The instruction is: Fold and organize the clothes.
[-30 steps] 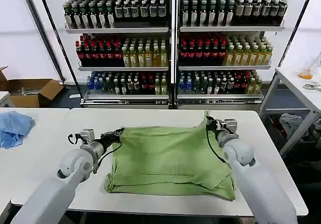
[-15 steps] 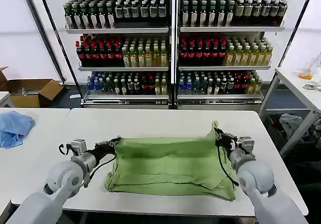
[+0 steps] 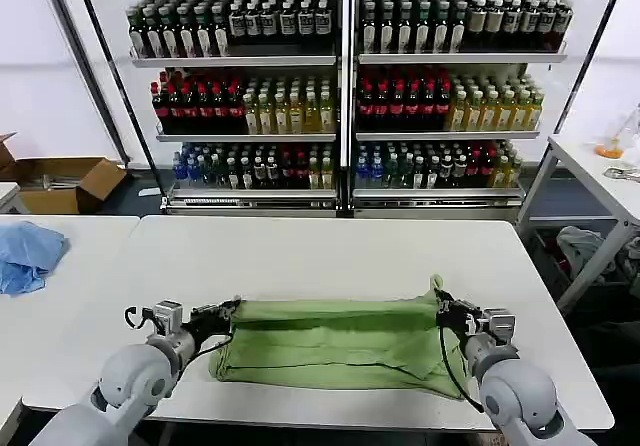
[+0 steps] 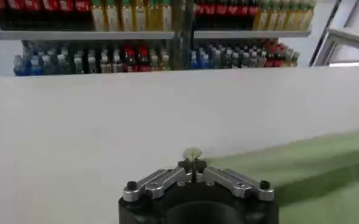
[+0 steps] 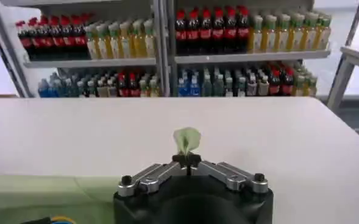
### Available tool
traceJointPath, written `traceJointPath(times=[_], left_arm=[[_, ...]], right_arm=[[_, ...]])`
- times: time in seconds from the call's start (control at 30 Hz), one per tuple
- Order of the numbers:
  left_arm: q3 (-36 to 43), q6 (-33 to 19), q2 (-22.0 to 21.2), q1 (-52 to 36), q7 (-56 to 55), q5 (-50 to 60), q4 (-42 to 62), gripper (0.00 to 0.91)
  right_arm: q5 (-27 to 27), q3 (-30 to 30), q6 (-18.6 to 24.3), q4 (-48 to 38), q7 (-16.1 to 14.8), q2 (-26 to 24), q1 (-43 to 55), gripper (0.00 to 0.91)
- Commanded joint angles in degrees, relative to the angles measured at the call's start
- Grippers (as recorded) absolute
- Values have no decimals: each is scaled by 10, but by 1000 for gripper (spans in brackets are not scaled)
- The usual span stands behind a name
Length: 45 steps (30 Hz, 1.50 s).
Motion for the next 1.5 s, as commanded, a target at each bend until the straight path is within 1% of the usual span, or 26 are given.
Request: traceJointPath(times=[0.03, 0.23, 0.33, 0.47, 0.57, 0.63, 0.8, 0.97, 1.1, 1.13, 1.17, 1.2, 1.23, 1.5], left_arm=[[12, -8, -14, 10, -5, 77, 10, 907], [-6, -31, -24, 41, -45, 115, -23, 907], [-21, -49, -39, 63, -78, 123, -43, 907], [-37, -69, -73, 106, -111, 130, -68, 907], [-39, -80, -98, 127, -121, 156, -73, 907], [-37, -85, -131, 137, -124, 171, -75, 907], [-27, -98, -184, 153, -127, 209, -65, 907], [-24, -112, -212, 160, -128, 247, -40, 907], [-24, -118, -220, 161, -131, 253, -33, 907], [-24, -121, -222, 161, -131, 255, -30, 534], [-25, -124, -225, 161, -132, 257, -26, 71], [-25, -125, -226, 161, -132, 256, -24, 30], [-26, -126, -228, 161, -131, 256, -22, 20], [-30, -131, -237, 175, -126, 250, -22, 20]], right_arm=[[-70, -16, -2, -14, -17, 13, -23, 907], [-80, -5, 8, 13, -16, 12, -36, 907], [-86, 6, 11, 34, -17, 12, -54, 907], [-95, 18, 17, 53, -18, 15, -79, 907], [-98, 22, 22, 58, -18, 16, -90, 907], [-98, 25, 24, 60, -18, 18, -96, 907], [-98, 30, 30, 62, -17, 21, -107, 907], [-98, 33, 35, 62, -17, 19, -113, 907], [-97, 33, 37, 62, -16, 19, -114, 907], [-96, 32, 38, 62, -16, 18, -113, 907], [-96, 31, 38, 62, -15, 19, -113, 907], [-96, 31, 38, 61, -15, 19, -113, 907], [-95, 30, 38, 62, -14, 19, -112, 907], [-87, 28, 39, 65, -10, 13, -110, 907]])
